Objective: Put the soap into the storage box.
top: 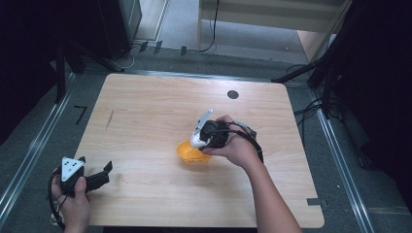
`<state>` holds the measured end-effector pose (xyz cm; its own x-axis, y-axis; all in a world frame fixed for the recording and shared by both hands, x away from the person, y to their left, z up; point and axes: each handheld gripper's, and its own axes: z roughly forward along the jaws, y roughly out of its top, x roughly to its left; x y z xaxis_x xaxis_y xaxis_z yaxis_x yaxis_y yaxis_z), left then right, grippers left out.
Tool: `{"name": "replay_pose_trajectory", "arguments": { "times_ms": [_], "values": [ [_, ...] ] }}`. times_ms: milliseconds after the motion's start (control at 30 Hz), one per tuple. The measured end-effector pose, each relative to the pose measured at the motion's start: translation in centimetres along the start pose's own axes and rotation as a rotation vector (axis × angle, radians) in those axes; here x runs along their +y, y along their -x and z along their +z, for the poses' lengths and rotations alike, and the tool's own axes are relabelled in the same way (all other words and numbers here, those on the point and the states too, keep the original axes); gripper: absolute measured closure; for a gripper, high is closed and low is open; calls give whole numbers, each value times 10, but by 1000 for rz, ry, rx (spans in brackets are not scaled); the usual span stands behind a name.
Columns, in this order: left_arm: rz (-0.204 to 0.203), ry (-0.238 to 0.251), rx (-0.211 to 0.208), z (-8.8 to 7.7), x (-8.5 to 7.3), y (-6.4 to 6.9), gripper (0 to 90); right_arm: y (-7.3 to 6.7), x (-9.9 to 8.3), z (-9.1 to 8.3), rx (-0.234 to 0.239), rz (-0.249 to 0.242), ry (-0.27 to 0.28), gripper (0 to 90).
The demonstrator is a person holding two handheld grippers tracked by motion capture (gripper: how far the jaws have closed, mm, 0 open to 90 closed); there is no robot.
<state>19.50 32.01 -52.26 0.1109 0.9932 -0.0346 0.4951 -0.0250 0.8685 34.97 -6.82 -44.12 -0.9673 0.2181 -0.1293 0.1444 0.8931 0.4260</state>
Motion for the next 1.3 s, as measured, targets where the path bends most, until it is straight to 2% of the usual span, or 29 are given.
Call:
{"name": "replay_pose_trajectory", "arguments": {
  "times_ms": [400,800,1067,1300],
  "values": [
    [-5,2,2,0,0,0,68,-3,10,13,26,-51,-15,512],
    [-6,2,2,0,0,0,68,-3,11,25,54,-57,-42,511],
    [-7,0,2,0,0,0,68,-3,8,31,77,-60,-40,511],
    [-7,1,2,0,0,0,68,-4,6,34,88,-41,-43,508]
  ]
}}
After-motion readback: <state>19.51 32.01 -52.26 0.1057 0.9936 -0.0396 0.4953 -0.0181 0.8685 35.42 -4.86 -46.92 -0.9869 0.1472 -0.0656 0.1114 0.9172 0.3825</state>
